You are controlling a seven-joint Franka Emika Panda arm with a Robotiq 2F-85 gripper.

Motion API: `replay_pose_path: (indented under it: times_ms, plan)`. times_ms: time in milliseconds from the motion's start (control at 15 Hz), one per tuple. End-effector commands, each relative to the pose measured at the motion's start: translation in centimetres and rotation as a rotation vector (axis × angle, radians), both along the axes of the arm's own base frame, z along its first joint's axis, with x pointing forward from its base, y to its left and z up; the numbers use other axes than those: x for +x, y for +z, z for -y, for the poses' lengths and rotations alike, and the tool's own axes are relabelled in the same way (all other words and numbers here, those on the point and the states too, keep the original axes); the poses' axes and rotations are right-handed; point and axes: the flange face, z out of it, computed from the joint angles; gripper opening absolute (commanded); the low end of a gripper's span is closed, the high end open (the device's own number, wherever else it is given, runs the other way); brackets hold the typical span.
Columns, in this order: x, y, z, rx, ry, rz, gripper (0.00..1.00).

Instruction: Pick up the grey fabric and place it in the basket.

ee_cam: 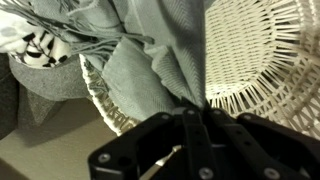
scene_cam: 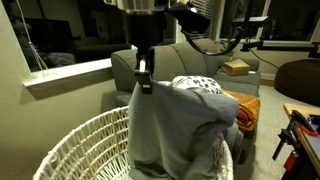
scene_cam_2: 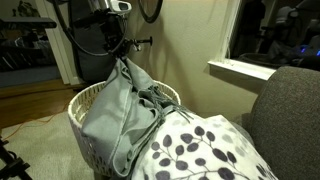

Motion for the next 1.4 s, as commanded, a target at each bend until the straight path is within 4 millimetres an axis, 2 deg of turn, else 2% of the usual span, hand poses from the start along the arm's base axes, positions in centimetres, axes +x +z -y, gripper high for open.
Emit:
replay_pose_path:
  times_ms: [0, 400, 867, 1133, 1333]
  plan:
    - [-0.4, 1.8, -2.4, -0.001, 0.048, -0.010, 0.02]
    - [-1.1, 2.3, -6.1, -0.006, 0.128, -0.010, 0.02]
    - [-2.2, 2.0, -10.1, -0.012, 0.204, -0.020, 0.02]
    - [-1.7, 1.8, -11.1, 0.003, 0.220, -0.019, 0.02]
    - [-1.0, 1.6, -10.8, 0.014, 0.215, -0.011, 0.02]
